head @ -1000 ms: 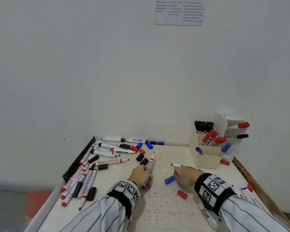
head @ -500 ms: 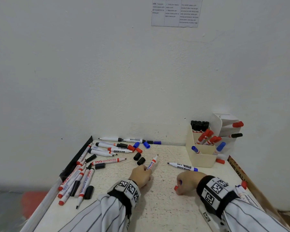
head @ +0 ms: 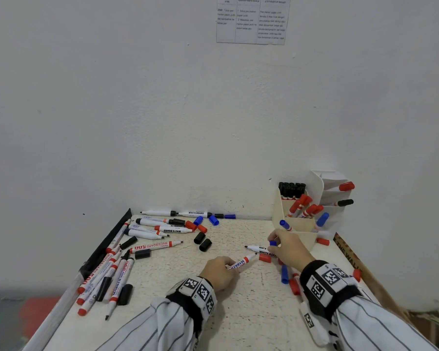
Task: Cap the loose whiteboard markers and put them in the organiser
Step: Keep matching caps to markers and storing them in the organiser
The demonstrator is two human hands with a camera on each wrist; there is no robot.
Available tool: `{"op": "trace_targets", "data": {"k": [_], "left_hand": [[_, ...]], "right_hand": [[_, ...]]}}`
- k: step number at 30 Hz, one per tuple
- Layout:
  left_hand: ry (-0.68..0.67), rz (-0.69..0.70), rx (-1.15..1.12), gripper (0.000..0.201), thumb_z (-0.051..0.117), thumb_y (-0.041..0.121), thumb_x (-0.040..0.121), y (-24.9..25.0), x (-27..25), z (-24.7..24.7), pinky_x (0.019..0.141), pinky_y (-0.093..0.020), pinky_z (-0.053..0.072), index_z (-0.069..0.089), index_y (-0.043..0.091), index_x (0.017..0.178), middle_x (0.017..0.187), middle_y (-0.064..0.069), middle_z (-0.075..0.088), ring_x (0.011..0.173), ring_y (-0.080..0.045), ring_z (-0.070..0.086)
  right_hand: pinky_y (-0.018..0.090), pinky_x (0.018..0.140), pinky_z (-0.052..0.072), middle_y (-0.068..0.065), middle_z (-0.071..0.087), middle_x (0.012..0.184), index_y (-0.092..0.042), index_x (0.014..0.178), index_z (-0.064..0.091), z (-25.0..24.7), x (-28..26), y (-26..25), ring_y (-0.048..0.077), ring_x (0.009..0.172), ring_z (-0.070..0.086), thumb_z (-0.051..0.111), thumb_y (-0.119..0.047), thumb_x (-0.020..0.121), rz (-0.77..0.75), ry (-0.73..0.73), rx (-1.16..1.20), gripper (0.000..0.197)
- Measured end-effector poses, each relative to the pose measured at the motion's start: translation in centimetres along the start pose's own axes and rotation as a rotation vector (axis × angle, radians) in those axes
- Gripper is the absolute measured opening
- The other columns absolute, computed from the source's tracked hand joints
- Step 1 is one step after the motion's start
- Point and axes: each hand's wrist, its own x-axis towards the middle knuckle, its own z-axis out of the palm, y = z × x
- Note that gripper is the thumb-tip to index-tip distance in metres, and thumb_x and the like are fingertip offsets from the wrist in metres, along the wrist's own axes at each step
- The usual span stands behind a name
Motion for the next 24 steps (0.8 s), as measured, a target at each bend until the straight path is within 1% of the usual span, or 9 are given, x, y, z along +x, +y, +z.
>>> {"op": "trace_targets", "data": {"k": [3,5,8,11,16,19,21,22,24], "left_hand": [[0.008,0.028,0.037,0.032,0.049,0.025,0.095,0.4,-0.1,0.5,0.079,-0.02,0.039,0.056,0.02,0.126,0.125,-0.005,0.057,0.103,-0.017,0.054],[0.019,0.055,0.045,0.03,0.048,0.024,0.096,0.6,-0.2,0.8,0.079,-0.02,0.039,0.056,0.021,0.125,0.125,-0.005,0.057,0.098,-0.015,0.053],[0.047,0.083,0.024,0.03,0.048,0.024,0.096,0.8,-0.4,0.9,0.076,-0.019,0.039,0.057,0.021,0.124,0.121,-0.005,0.058,0.091,-0.012,0.05],[0.062,0.1,0.013,0.029,0.048,0.023,0.096,0.6,-0.4,0.9,0.073,-0.019,0.039,0.058,0.021,0.123,0.107,-0.003,0.059,0.086,-0.013,0.051],[0.059,0.133,0.022,0.031,0.047,0.02,0.096,0.4,-0.7,0.3,0.077,-0.021,0.04,0.057,0.019,0.125,0.113,-0.006,0.061,0.087,-0.011,0.049],[0.058,0.157,0.028,0.031,0.046,0.019,0.097,0.5,-0.8,0.2,0.078,-0.02,0.037,0.056,0.017,0.126,0.114,-0.005,0.061,0.088,-0.01,0.049],[0.051,0.169,-0.006,0.03,0.045,0.022,0.097,0.6,-0.8,0.2,0.072,-0.02,0.038,0.058,0.016,0.123,0.097,-0.002,0.06,0.08,-0.009,0.05],[0.048,0.179,-0.04,0.028,0.046,0.025,0.096,0.7,-0.9,0.2,0.067,-0.02,0.038,0.061,0.017,0.119,0.089,0.002,0.058,0.074,-0.008,0.049],[0.071,0.226,-0.111,0.022,0.059,0.029,0.089,0.8,-1.1,0.1,0.061,-0.014,0.04,0.062,0.02,0.11,0.083,0.007,0.055,0.069,-0.004,0.049]], "right_hand": [[0.012,0.065,0.04,0.001,0.054,0.099,-0.019,0.09,0.05,0.3,-0.3,0.3,0.013,0.087,0.051,0.061,-0.005,0.086,-0.01,0.035,0.088,0.019],[0.013,0.066,0.041,0.001,0.054,0.095,-0.022,0.084,0.049,0.3,-0.4,0.4,0.014,0.085,0.052,0.061,-0.003,0.086,-0.004,0.076,0.153,0.023],[0.013,0.071,0.043,-0.002,0.056,0.092,-0.022,0.083,0.051,0.3,-0.6,0.3,0.014,0.089,0.055,0.062,-0.001,0.084,0.005,0.03,0.2,0.023],[0.009,0.064,0.044,-0.007,0.057,0.087,-0.02,0.086,0.054,0.3,-0.7,0.3,0.012,0.089,0.056,0.061,0.0,0.084,-0.012,-0.015,0.231,0.021],[0.009,0.06,0.046,0.003,0.06,0.1,-0.018,0.096,0.057,0.3,-1.0,-0.1,0.011,0.086,0.059,0.058,0.0,0.087,0.018,-0.001,0.327,0.02],[0.011,0.057,0.049,0.011,0.062,0.1,-0.01,0.098,0.06,0.5,-1.4,-0.6,0.011,0.073,0.061,0.056,0.001,0.088,0.029,-0.072,0.391,0.015],[0.016,0.056,0.05,0.011,0.063,0.091,-0.009,0.093,0.059,0.6,-1.7,-1.0,0.011,0.062,0.058,0.054,-0.007,0.092,0.045,-0.095,0.404,0.006],[0.016,0.054,0.047,0.006,0.061,0.081,-0.011,0.089,0.058,0.5,-1.8,-1.1,0.008,0.058,0.054,0.051,-0.016,0.095,0.046,-0.097,0.346,0.01],[0.018,0.053,0.036,-0.002,0.049,0.064,-0.016,0.075,0.052,0.5,-1.7,-1.4,0.007,0.055,0.043,0.04,-0.036,0.099,0.062,-0.102,0.201,0.033]]}}
